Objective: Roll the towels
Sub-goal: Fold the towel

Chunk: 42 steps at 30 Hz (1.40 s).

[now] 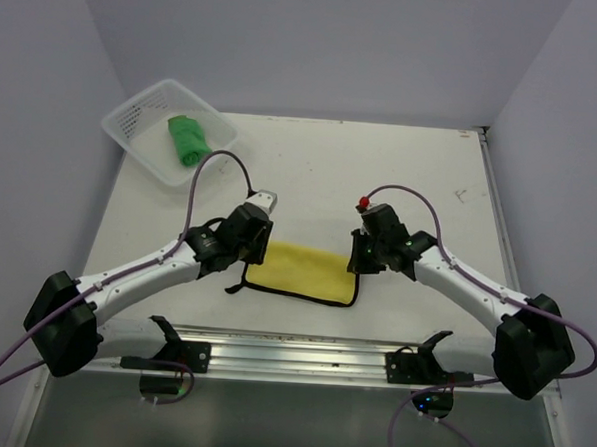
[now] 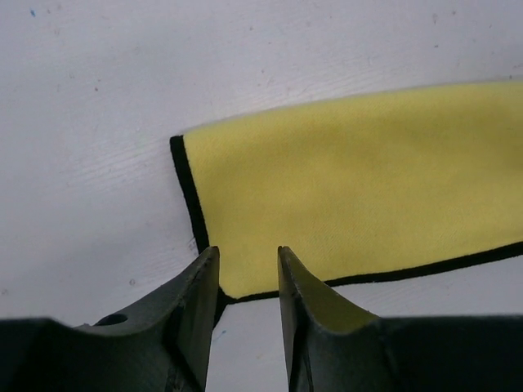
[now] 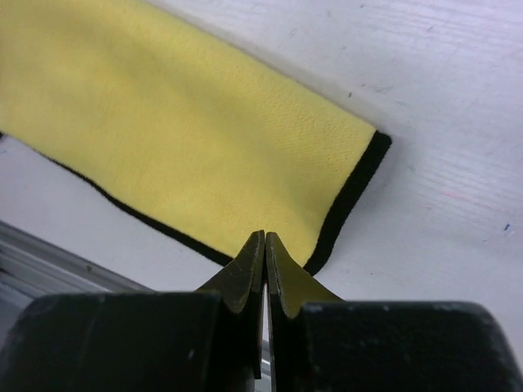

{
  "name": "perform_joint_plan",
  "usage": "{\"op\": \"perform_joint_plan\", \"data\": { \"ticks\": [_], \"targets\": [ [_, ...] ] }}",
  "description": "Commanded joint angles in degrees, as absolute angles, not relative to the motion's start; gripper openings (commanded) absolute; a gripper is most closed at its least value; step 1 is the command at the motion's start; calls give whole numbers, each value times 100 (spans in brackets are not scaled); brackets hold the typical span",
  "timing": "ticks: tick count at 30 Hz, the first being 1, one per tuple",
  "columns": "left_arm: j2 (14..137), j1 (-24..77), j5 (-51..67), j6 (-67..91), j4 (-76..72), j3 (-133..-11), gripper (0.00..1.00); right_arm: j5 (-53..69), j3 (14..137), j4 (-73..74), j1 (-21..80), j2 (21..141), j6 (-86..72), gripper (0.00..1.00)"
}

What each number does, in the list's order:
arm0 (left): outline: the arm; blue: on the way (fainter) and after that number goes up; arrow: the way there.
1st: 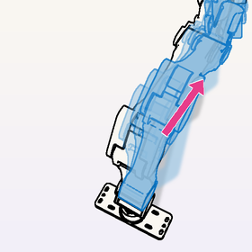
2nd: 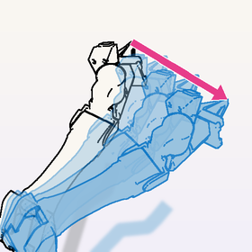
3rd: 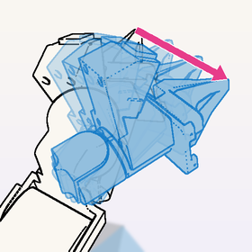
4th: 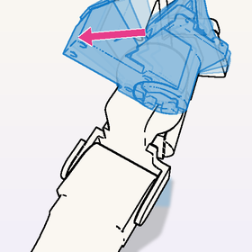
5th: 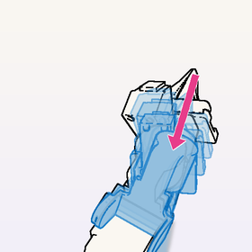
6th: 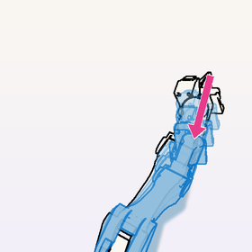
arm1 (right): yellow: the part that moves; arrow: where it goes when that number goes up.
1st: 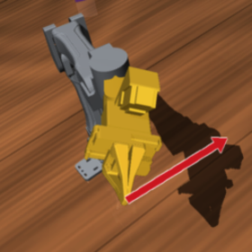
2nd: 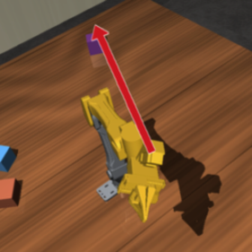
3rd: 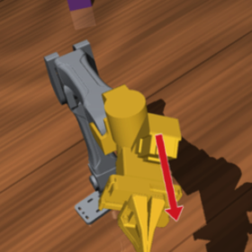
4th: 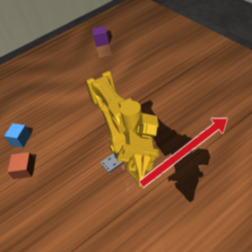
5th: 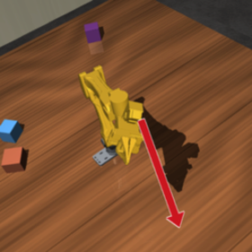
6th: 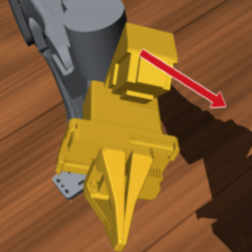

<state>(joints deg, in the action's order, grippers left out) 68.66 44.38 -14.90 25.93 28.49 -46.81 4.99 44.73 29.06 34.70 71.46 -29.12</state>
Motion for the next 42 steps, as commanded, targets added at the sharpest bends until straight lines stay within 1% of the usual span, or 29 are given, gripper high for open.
{"op": "perform_joint_plan", "data": {
  "ticks": [1, 2, 3, 5, 8, 18, 28, 30, 38, 42],
  "targets": [
    [7206, 4334, -1371, 2540, 1768, -4843, 36, -113, 4825, 2654, 3375, 7364, -3269, 2],
    [7390, 4281, -1345, 2505, 1532, -4843, 33, -140, 4843, 2628, 3366, 7400, -3287, 2],
    [7487, 4254, -1275, 2479, 1442, -4851, 31, -175, 4851, 2584, 3349, 7426, -3287, 2],
    [7707, 4140, -1231, 2426, 1119, -4808, 25, -237, 4869, 2523, 3322, 7567, -3296, 2],
    [7962, 4026, -1222, 2400, 906, -4755, 19, -141, 4860, 2435, 3226, 7742, -3331, 2],
    [8384, 3727, -1240, 2347, 335, -4351, 16, -184, 4641, 1969, 3103, 8331, -3279, 2],
    [8771, 3657, -1345, 2329, 97, -4061, 15, -509, 4939, 2100, 3023, 8911, -2805, 3],
    [8824, 3639, -1432, 2312, -105, -4061, 15, -562, 5062, 2136, 3032, 9043, -2699, 4],
    [8851, 3621, -1582, 2478, -52, -3999, 13, -949, 5334, 2100, 3015, 9430, -2171, 15],
    [8798, 3621, -1345, 2636, -132, -3876, 13, -958, 5774, 2223, 2980, 9711, -1934, 16]
  ]
}}
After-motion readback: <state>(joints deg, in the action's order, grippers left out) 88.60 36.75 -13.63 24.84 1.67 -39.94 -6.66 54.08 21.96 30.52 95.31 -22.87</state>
